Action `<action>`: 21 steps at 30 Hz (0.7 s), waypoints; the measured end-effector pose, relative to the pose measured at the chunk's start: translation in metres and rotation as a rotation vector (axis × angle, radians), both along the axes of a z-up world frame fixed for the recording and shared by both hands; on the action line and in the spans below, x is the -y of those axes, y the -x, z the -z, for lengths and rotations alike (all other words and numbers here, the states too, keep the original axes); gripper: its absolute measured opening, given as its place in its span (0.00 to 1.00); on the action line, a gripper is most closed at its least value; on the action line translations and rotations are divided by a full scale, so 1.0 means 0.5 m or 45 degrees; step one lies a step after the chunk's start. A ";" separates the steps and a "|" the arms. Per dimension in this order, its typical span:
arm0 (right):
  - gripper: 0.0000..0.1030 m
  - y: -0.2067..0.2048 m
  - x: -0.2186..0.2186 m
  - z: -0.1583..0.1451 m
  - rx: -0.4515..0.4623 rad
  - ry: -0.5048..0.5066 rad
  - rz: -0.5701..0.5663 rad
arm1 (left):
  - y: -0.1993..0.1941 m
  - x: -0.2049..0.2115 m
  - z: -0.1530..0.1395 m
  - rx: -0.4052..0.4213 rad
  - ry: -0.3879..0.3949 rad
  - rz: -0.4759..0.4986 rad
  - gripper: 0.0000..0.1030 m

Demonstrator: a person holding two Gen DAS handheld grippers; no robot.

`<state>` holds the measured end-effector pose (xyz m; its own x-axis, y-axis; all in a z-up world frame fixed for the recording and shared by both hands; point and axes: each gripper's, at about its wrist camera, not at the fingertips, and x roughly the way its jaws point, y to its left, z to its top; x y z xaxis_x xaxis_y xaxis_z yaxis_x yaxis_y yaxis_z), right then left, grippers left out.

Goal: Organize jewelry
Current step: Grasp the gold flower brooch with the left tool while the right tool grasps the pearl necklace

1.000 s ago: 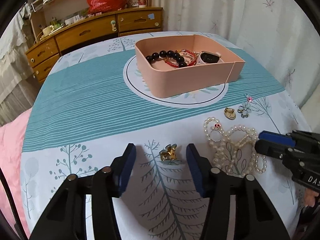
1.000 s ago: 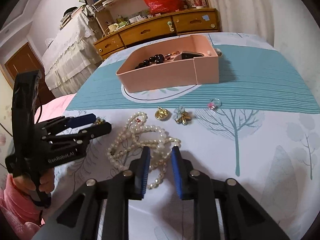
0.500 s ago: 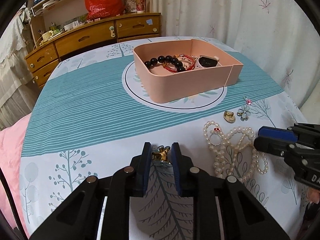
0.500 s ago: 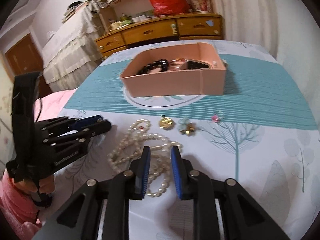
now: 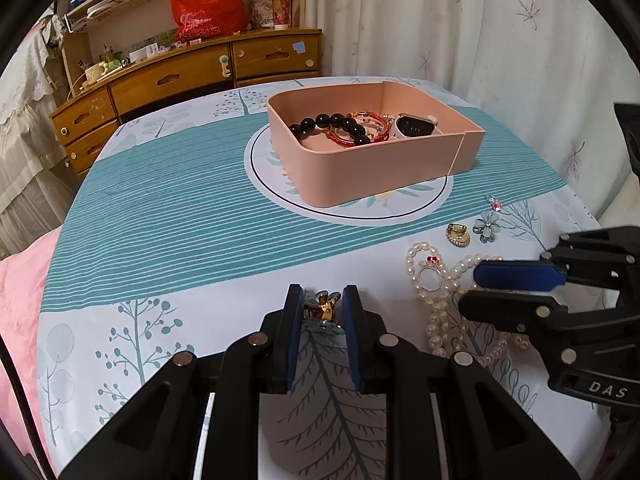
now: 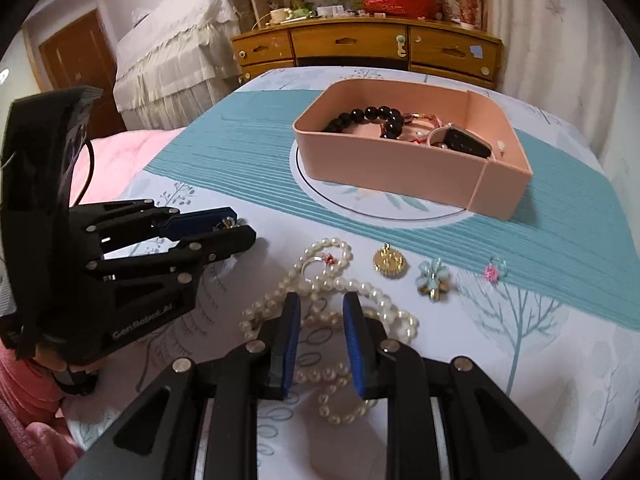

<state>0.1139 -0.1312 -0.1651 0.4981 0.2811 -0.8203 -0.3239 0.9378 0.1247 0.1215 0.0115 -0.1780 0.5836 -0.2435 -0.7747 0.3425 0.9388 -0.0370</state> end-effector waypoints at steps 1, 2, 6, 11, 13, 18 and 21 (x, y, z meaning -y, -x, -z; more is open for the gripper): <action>0.22 -0.003 -0.002 0.000 -0.002 0.013 -0.007 | 0.000 0.000 0.000 0.000 0.001 0.000 0.17; 0.22 -0.007 -0.006 -0.001 -0.003 0.032 -0.017 | 0.000 0.000 0.000 -0.001 0.002 0.000 0.17; 0.22 -0.010 -0.036 -0.001 0.021 0.190 -0.112 | 0.001 0.000 0.000 -0.002 0.010 0.001 0.17; 0.04 -0.025 -0.041 0.006 -0.037 0.223 -0.176 | -0.001 0.000 0.001 -0.003 0.017 -0.001 0.17; 0.04 -0.027 -0.036 0.007 -0.054 0.209 -0.176 | -0.001 0.000 0.001 -0.005 0.014 -0.001 0.17; 0.04 -0.024 -0.011 0.000 -0.108 0.025 -0.125 | -0.003 -0.002 -0.004 -0.042 0.016 -0.011 0.17; 0.04 -0.012 0.007 -0.017 -0.125 -0.072 -0.079 | 0.002 -0.005 -0.015 -0.050 0.031 -0.014 0.17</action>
<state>0.1200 -0.1346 -0.1567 0.3967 0.3561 -0.8461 -0.3645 0.9070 0.2109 0.1203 0.0142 -0.1708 0.5553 -0.2561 -0.7912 0.3301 0.9411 -0.0729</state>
